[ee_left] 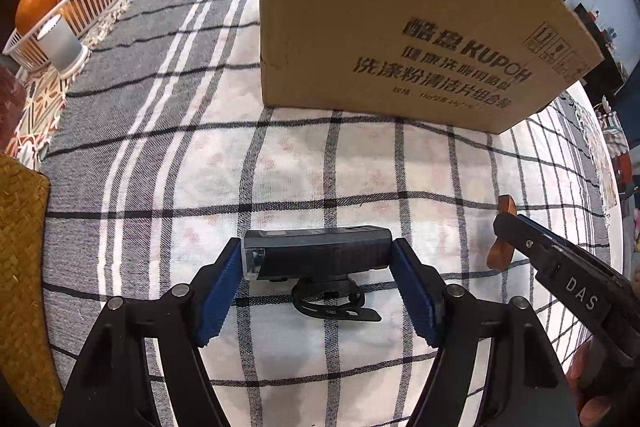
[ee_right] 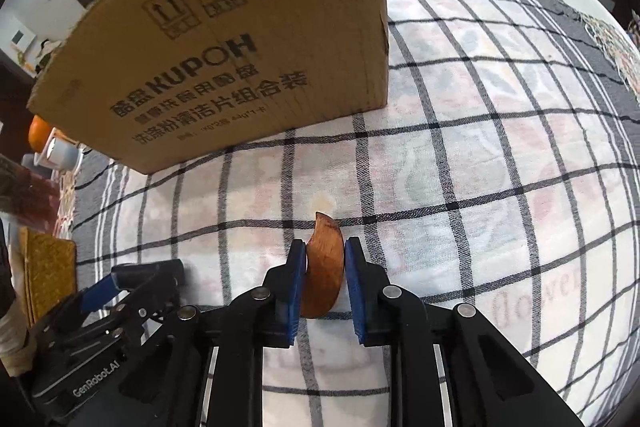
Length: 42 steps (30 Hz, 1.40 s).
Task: Organize rigid objects
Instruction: 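Close the right tool on the brown wooden piece, then carry the bike light and wooden piece over the box with both tools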
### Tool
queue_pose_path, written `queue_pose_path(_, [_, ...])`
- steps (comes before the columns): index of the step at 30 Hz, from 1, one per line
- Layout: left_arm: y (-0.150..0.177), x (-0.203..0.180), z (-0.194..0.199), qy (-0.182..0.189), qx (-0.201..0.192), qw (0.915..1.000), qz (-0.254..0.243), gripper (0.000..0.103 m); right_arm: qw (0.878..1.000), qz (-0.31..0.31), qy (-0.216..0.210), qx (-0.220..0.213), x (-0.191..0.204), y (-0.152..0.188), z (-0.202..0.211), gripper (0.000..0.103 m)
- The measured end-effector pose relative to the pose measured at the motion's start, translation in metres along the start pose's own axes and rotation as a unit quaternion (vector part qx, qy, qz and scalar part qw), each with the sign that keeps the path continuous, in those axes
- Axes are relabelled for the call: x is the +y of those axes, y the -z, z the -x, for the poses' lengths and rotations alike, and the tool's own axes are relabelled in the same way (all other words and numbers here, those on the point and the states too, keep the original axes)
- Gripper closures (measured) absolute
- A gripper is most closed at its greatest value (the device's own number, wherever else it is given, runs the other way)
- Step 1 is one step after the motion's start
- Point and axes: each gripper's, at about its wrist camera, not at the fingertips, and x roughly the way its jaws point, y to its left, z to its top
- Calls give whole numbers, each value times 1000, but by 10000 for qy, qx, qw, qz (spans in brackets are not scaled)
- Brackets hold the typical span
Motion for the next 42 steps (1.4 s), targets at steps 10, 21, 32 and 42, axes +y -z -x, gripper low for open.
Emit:
queue_pose_path(10, [-1, -9, 31, -4, -416, 9989, -206, 30, 9994, 139, -155, -288, 3, 1, 27, 81])
queue_pose_path(21, [-5, -20, 68, 73, -949, 9947, -401, 30, 9964, 298, -276, -741, 10, 1, 61, 81])
queue_pose_path(32, [-13, -25, 100, 133, -1352, 9894, -504, 30, 9907, 487, -361, -1219, 22, -1, 96, 81])
queue_pose_path(42, [-24, -32, 129, 192, -1736, 9826, -631, 30, 9840, 563, -485, -1617, 27, -8, 124, 81])
